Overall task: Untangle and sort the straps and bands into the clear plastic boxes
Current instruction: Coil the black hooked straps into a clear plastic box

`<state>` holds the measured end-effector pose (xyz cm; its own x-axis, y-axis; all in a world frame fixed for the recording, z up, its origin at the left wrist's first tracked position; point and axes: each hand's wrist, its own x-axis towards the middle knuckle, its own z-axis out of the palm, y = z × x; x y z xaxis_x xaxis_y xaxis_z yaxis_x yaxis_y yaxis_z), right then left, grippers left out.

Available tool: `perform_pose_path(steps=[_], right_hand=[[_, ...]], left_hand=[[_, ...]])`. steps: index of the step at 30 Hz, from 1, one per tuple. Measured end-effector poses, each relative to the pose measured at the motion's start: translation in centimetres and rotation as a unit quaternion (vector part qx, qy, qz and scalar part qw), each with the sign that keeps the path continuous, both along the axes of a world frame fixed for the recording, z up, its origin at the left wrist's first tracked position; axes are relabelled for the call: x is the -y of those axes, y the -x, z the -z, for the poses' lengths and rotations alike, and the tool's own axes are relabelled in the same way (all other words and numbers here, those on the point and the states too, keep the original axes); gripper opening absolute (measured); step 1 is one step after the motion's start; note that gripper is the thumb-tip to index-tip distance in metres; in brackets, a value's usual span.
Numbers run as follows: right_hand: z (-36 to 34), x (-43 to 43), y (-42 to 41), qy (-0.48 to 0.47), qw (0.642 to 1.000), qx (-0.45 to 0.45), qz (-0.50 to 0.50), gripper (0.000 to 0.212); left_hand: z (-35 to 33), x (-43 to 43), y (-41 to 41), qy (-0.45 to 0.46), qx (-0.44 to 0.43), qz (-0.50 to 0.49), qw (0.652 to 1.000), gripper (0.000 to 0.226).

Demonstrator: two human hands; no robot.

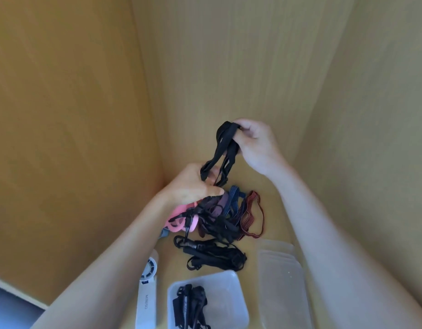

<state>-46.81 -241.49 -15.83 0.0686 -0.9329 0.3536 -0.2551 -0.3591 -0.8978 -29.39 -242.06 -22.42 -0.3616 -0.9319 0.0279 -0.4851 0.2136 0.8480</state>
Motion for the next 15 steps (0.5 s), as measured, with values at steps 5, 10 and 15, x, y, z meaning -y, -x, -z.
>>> perform_pose_path(steps=[5,10,15], right_hand=[[-0.9,0.6,-0.9,0.041,0.998,-0.036,0.026,0.033],[-1.0,0.8,-0.6,0.046,0.997,-0.001,0.057,0.03],[-0.2,1.0,0.2,0.005,0.999,0.01,0.044,0.022]], left_hand=[[0.4,1.1,-0.1,0.042,0.063,-0.009,0.997,0.011],[-1.6,2.4,-0.9,0.001,0.077,-0.01,0.997,0.022],[-3.0,3.2,-1.7,-0.024,0.055,-0.044,0.997,0.027]])
